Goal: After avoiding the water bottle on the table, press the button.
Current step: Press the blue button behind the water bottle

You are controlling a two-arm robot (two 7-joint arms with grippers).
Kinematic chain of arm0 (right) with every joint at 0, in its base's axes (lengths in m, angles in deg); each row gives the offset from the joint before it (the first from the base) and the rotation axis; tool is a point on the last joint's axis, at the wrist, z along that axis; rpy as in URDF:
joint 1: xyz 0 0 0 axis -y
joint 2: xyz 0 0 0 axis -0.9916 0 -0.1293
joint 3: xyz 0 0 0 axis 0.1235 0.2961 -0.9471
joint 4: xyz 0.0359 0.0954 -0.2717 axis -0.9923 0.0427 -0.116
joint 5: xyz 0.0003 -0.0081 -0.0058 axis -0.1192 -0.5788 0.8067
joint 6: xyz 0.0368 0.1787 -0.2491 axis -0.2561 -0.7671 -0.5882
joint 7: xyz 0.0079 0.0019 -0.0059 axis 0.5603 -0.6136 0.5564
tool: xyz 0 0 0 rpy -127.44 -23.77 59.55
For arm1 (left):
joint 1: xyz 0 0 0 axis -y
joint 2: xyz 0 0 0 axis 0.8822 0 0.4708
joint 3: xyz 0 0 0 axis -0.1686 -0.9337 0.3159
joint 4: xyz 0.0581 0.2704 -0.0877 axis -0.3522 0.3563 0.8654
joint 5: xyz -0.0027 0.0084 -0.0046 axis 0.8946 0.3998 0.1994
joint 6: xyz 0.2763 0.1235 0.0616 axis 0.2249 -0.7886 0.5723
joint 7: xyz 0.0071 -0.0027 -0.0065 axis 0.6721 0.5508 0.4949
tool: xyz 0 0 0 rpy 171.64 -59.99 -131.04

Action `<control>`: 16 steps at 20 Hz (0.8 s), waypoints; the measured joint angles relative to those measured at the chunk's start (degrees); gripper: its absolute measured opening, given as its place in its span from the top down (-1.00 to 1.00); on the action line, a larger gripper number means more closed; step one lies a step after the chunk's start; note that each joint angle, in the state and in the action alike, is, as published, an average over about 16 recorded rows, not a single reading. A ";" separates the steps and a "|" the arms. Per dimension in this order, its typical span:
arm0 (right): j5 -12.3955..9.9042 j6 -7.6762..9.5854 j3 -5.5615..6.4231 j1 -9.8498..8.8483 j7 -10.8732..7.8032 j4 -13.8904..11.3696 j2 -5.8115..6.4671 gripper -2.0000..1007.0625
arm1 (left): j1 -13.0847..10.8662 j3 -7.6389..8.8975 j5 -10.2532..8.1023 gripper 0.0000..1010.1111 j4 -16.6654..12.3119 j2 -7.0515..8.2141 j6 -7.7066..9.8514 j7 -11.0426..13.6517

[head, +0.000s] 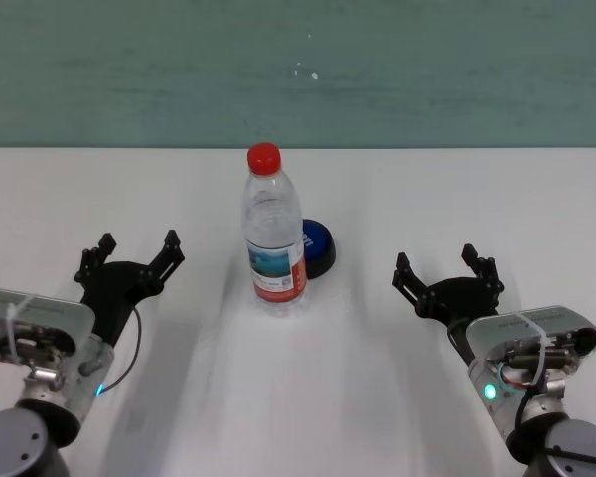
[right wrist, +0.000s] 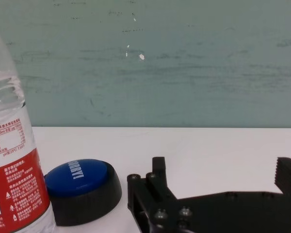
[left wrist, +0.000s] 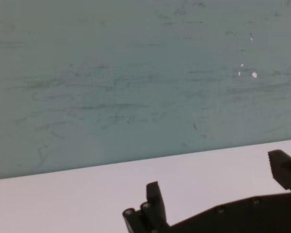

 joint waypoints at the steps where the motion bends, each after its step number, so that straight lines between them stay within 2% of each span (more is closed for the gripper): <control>1: 0.00 0.00 0.00 0.00 0.00 0.00 0.00 -0.99 | 0.00 0.00 0.00 -1.00 0.00 0.00 0.00 0.00; 16: 0.00 0.00 0.00 0.00 0.00 0.00 0.00 -0.99 | 0.00 0.00 0.00 -1.00 0.00 0.00 0.00 0.00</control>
